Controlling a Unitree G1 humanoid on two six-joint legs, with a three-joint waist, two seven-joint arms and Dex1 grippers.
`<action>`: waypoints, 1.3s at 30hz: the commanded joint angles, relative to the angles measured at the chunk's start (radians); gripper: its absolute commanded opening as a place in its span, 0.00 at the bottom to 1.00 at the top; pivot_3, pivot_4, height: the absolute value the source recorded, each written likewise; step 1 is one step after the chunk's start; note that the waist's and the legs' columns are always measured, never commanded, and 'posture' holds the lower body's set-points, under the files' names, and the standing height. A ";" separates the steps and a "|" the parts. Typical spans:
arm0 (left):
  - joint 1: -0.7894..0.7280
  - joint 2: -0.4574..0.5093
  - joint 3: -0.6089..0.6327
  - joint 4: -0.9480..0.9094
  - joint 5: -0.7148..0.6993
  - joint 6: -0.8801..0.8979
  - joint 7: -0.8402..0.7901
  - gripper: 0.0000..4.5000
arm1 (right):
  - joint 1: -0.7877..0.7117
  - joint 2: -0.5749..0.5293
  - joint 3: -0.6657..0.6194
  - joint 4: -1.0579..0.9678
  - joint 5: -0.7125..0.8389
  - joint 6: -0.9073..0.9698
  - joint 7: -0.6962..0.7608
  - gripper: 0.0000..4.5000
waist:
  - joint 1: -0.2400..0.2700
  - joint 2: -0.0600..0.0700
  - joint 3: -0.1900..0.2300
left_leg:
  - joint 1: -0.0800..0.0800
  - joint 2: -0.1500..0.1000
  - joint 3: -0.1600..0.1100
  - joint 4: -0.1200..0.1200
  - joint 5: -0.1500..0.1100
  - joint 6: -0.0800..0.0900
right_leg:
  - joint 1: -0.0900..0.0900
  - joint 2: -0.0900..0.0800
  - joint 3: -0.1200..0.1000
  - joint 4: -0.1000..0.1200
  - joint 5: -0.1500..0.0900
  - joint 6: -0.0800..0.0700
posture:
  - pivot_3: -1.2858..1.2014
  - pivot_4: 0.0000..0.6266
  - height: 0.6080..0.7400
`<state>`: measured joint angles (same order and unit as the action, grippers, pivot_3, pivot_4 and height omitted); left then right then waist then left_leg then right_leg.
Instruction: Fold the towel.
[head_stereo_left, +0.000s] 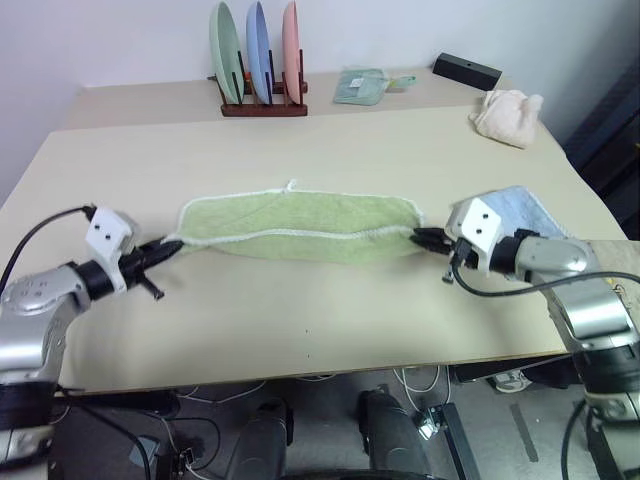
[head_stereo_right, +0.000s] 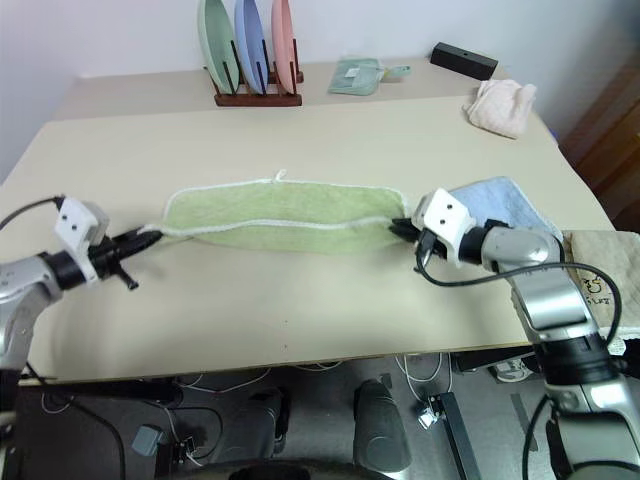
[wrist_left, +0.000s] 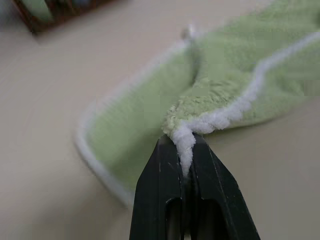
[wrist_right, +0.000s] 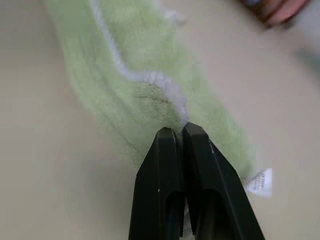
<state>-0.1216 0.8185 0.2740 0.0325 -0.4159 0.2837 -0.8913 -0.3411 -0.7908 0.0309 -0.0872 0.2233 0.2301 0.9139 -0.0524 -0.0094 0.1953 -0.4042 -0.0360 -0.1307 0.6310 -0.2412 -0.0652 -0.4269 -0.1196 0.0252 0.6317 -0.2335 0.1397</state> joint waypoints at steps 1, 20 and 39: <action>0.054 0.031 0.068 -0.109 -0.035 0.061 0.003 0.00 | 0.044 -0.043 -0.044 -0.102 0.032 0.043 0.029 0.01 | 0.011 0.000 0.000 | 0.001 0.000 0.000 0.001 0.000 0.000 | 0.001 0.000 0.000 0.000 0.001 -0.001 | 0.52 0.24 1.00; 0.029 0.007 0.012 -0.195 -0.024 0.149 0.009 0.00 | 0.088 -0.083 0.044 -0.114 -0.089 0.083 0.055 0.64 | 0.033 -0.001 0.000 | 0.012 0.001 0.001 -0.001 0.000 0.000 | 0.014 0.000 0.000 -0.003 0.000 -0.001 | 0.52 0.24 1.00; -0.507 -0.091 -0.015 0.216 0.177 -0.091 0.317 0.00 | -0.430 -0.057 0.040 0.323 -0.308 -0.156 -0.168 0.01 | 0.041 -0.003 0.001 | 0.013 0.000 0.001 0.001 0.001 -0.002 | 0.015 0.000 -0.001 -0.003 0.001 -0.001 | 0.52 0.24 1.00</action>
<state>-0.5247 0.7196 0.2415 0.1625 -0.2951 0.2856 -0.6715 -0.6919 -0.8535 0.0764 0.1432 -0.0212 0.1521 0.8297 -0.0119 -0.0125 0.1959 -0.3917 -0.0358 -0.1300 0.6319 -0.2401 -0.0670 -0.4128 -0.1192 0.0244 0.6286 -0.2322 0.1386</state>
